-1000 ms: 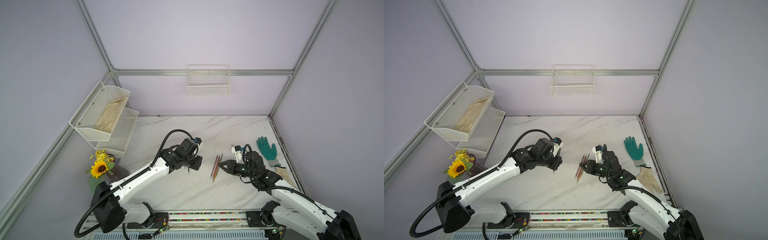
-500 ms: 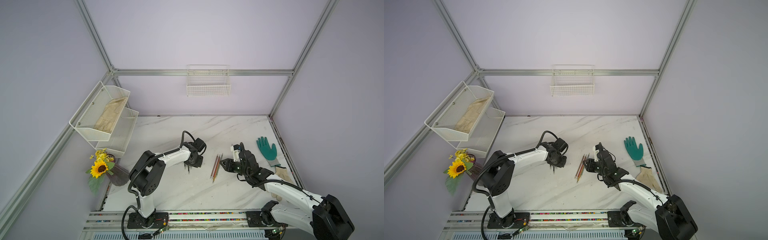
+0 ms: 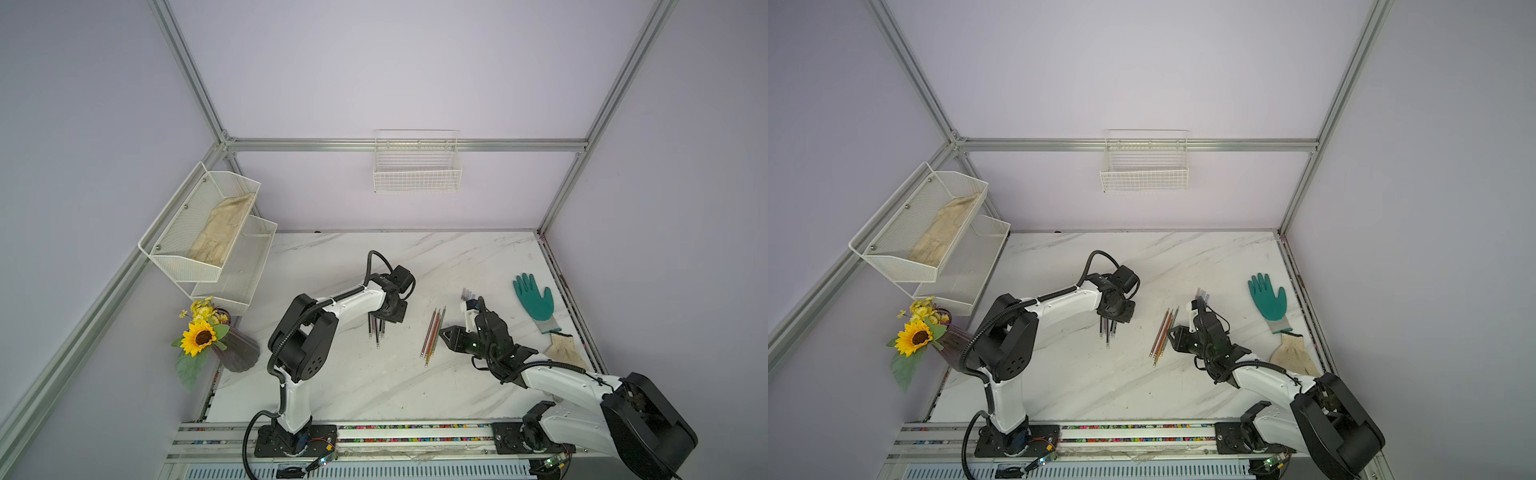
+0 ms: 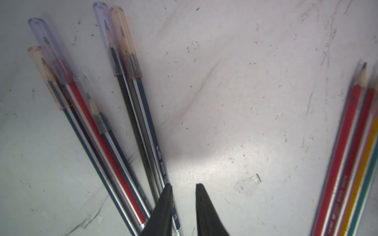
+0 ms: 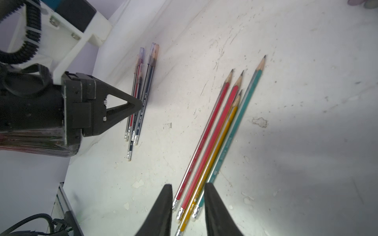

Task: Remove the protective cover of the pencils
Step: Pick up the pencil from the center of the board.

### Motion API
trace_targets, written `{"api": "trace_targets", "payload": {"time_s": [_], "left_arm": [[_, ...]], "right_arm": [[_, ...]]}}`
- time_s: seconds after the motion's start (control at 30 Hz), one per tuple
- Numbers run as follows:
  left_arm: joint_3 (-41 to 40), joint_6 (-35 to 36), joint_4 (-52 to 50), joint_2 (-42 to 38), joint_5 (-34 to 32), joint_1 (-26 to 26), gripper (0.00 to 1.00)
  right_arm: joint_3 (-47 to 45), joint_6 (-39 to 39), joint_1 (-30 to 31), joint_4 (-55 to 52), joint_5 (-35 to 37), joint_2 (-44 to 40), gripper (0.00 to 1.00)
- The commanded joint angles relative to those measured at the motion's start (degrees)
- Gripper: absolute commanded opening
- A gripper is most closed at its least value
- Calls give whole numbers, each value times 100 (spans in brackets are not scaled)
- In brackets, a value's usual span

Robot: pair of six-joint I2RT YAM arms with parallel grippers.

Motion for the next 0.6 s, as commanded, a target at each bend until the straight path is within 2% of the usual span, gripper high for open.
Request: {"api": "trace_targets", "payload": {"time_s": [0.0, 0.33, 0.57], "left_arm": [[366, 134, -92, 64, -268, 34, 22], [281, 158, -75, 26, -442, 34, 22], [126, 77, 44, 74, -153, 161, 21]], "right_arm": [[134, 33, 15, 280, -23, 97, 30], [122, 79, 19, 250, 30, 70, 30], [128, 75, 19, 228, 66, 47, 30]]}}
